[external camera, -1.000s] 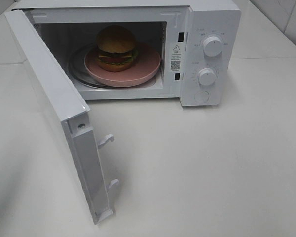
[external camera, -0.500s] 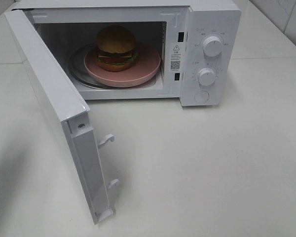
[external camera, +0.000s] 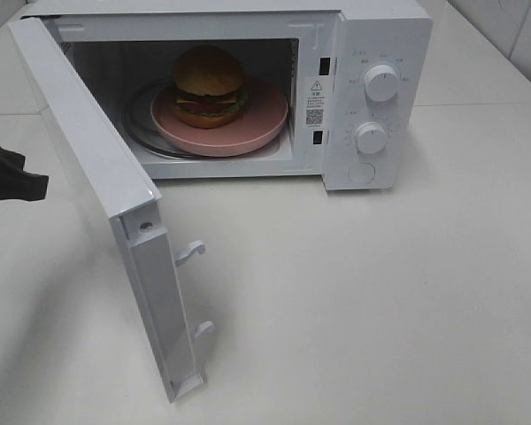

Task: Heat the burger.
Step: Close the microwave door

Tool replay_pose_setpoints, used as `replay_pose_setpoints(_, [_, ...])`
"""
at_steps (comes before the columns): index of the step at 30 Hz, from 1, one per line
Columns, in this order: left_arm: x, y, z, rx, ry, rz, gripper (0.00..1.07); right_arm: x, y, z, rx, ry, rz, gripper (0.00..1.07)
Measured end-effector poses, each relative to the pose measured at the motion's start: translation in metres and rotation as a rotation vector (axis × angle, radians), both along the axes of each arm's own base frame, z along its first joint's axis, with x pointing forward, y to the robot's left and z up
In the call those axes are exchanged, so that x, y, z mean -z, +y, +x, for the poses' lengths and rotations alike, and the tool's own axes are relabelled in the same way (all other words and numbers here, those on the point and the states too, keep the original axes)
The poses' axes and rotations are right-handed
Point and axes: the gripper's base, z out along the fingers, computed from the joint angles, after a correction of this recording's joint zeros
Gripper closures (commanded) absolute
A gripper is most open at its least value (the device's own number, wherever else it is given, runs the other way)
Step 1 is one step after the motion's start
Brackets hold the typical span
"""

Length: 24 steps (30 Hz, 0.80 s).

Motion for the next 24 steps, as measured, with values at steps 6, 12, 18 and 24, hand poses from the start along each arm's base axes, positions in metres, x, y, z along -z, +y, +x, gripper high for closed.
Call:
replay_pose_setpoints(6, [0.002,-0.012,0.006,0.025,-0.013,0.006,1.06,0.000,0.000,0.000,0.000,0.000,0.000,0.36])
replay_pose_setpoints(12, [-0.002,-0.023,0.023,0.045,-0.023,0.005,1.06,0.000,0.000,0.000,0.000,0.000,0.000,0.36])
replay_pose_setpoints(18, [-0.002,-0.030,0.039,0.048,-0.020,0.000,1.06,0.000,0.000,0.000,0.000,0.000,0.000,0.36])
replay_pose_setpoints(24, [-0.001,-0.042,0.058,0.085,0.024,-0.018,1.06,0.000,0.000,0.000,0.000,0.000,0.000,0.36])
